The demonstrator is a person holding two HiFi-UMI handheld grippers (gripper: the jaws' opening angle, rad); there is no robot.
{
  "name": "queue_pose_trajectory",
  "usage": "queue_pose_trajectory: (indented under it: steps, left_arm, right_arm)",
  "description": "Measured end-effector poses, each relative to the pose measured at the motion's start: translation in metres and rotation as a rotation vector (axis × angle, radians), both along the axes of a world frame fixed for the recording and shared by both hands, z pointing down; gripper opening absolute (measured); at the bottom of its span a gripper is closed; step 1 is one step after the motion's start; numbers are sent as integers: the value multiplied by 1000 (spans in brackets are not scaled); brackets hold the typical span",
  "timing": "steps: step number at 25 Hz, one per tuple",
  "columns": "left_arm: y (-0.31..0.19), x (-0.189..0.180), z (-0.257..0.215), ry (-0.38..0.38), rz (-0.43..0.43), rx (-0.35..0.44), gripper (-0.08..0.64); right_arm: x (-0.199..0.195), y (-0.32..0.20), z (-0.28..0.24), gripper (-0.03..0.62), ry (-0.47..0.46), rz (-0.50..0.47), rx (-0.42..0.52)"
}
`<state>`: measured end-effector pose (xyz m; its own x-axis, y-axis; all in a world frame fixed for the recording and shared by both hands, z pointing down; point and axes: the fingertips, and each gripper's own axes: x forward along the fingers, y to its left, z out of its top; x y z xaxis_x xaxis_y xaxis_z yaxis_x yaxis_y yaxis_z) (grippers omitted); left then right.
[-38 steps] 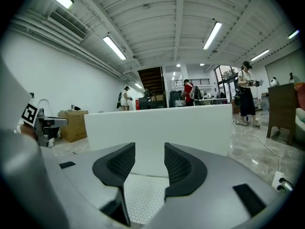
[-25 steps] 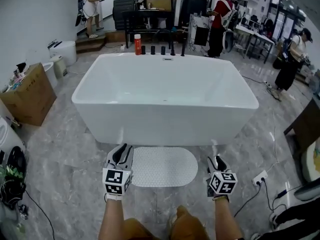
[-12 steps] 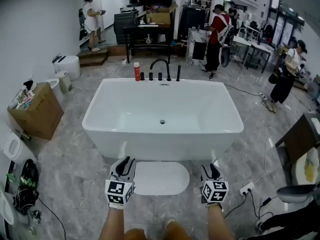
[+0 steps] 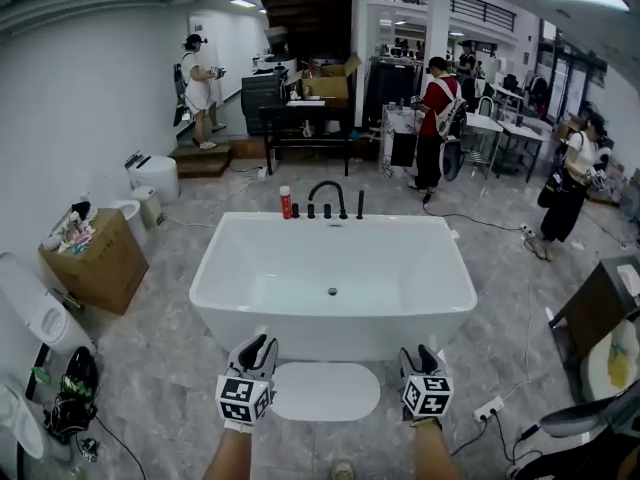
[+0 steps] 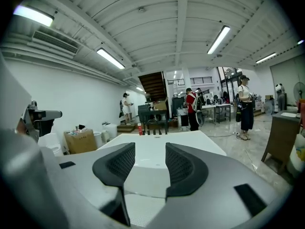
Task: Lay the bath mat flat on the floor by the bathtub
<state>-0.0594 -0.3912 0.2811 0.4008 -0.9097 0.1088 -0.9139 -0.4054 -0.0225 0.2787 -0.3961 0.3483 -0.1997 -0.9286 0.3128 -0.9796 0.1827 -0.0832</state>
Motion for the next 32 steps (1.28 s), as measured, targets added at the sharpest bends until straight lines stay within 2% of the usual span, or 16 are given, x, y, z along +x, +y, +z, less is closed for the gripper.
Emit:
queue_pose_trajectory:
  steps: [4,14,21,32]
  left_arm:
    - [14,1,-24,4,10,-1,97]
    - [55,-11,-50,21,5,55,97]
    - [97,-34,-60,59,36,50,97]
    - [164,-56,-74,60,111,61,97]
  right_arm:
    - [-2,11,-26,210,12,-19,7]
    - [-6,57,-48,210,2,-20,38]
    - [-36,108,-68,210,-6,-2,47]
    - [-84,192,-88,210,18,5,78]
